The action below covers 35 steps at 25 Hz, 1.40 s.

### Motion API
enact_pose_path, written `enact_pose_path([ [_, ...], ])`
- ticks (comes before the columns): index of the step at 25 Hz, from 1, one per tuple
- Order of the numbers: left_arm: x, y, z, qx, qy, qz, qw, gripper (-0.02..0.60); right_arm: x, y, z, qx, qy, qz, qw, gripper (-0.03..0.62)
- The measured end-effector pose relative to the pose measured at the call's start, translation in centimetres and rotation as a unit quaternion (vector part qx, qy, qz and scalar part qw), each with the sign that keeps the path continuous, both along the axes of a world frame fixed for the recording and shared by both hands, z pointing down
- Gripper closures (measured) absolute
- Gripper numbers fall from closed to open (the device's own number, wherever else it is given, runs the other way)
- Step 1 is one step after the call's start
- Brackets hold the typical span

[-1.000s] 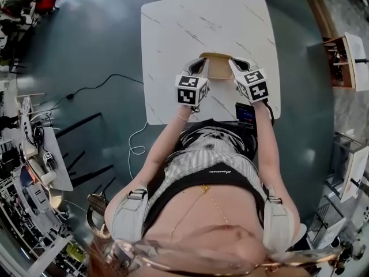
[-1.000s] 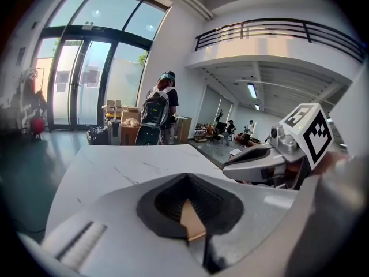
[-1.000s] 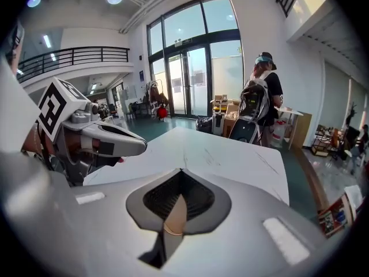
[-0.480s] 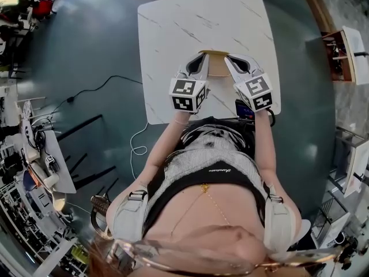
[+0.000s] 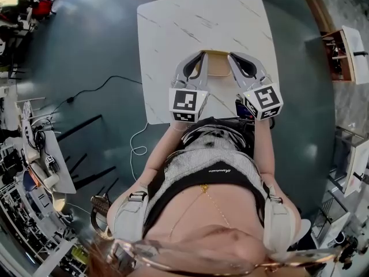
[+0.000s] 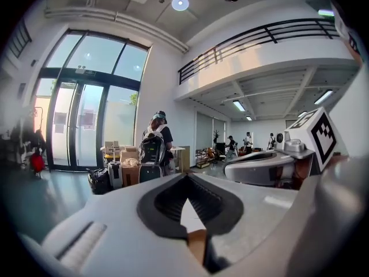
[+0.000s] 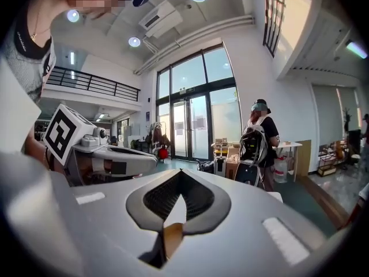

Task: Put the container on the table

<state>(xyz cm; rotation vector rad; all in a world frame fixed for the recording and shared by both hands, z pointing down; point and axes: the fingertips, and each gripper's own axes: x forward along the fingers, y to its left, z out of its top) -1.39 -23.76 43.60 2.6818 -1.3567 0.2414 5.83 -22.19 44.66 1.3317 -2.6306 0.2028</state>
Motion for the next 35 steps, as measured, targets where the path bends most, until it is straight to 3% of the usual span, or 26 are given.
enact_pose_path([
  [7,0.5,0.9,-2.8,0.051,-0.009,-0.002,0.9986,0.581,-0.2,0.8,-1.0,0.008,-0.011,-0.003,1.0,0.568],
  [16,1.8,1.5,-2.8,0.035,0.022,0.008,0.9991,0.581,0.1,1.4,-1.8,0.016,-0.003,0.002,1.0,0.568],
  [35,2.2,2.6,-3.4,0.043,0.028,0.009,0.9986,0.581,-0.5,2.3,-2.8,0.027,-0.003,-0.002,1.0,0.568],
])
